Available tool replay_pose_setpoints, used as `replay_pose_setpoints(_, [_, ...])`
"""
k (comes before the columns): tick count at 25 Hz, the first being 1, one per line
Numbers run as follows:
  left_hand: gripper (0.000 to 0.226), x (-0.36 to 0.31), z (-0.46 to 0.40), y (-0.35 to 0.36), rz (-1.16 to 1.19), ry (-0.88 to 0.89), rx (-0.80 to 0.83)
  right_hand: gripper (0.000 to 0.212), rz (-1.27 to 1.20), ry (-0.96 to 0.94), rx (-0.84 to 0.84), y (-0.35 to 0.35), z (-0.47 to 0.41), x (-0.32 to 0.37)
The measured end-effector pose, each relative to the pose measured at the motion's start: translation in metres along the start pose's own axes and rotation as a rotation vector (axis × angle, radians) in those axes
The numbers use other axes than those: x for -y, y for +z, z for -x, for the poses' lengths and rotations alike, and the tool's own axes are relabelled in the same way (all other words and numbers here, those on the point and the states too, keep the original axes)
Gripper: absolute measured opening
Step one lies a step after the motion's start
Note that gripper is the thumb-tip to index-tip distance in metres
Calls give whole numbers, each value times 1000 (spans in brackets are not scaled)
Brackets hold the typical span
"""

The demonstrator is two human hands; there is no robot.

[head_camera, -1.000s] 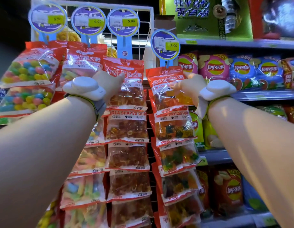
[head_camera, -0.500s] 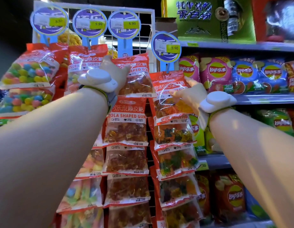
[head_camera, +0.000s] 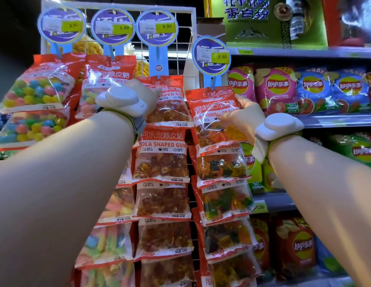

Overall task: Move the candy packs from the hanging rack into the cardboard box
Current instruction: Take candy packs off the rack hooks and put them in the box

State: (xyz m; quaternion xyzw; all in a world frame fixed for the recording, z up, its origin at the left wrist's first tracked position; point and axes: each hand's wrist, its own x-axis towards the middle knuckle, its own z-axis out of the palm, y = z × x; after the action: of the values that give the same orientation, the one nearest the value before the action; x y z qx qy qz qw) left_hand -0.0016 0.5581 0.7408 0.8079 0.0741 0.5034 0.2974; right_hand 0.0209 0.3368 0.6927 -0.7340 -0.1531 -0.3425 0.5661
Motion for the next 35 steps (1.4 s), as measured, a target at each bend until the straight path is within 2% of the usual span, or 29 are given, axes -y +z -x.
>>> replay_pose_setpoints(3, [42, 3, 5, -4, 37, 2, 25, 88, 6, -15, -4, 0, 4, 1])
replay_pose_setpoints(6, [64, 9, 13, -6, 14, 20, 60, 87, -2, -23, -13, 0, 10, 4])
replay_pose_setpoints(8, [67, 12, 22, -6, 1, 31, 85, 86, 9, -29, -32, 0, 17, 6])
replay_pose_setpoints(14, [59, 21, 48, -8, 189, 46, 224, 75, 95, -15, -97, 10, 40, 21])
replay_pose_setpoints(17, [50, 28, 64, -13, 35, 114, 155, 77, 245, 28, -83, 14, 60, 24])
replay_pose_setpoints(19, [48, 36, 76, -18, -2, 171, 138, 65, 331, 29, -88, 13, 79, 25])
replay_pose_setpoints(21, [50, 48, 90, -23, 53, 184, 154, 46, 370, 26, -91, 13, 102, 27])
replay_pose_setpoints(22, [51, 52, 98, -26, 87, 182, 150, 45, 393, 31, -84, 13, 112, 27])
replay_pose_setpoints(27, [53, 66, 140, -31, 50, 188, 126, 57, 574, 148, -52, 10, 154, 22])
replay_pose_setpoints(31, [58, 61, 179, -34, 62, 206, 216, 77, 623, 217, 33, -12, 181, 12])
replay_pose_setpoints(35, [63, 44, 235, -28, 65, 251, 336, 81, 679, 203, 51, -44, 214, -12])
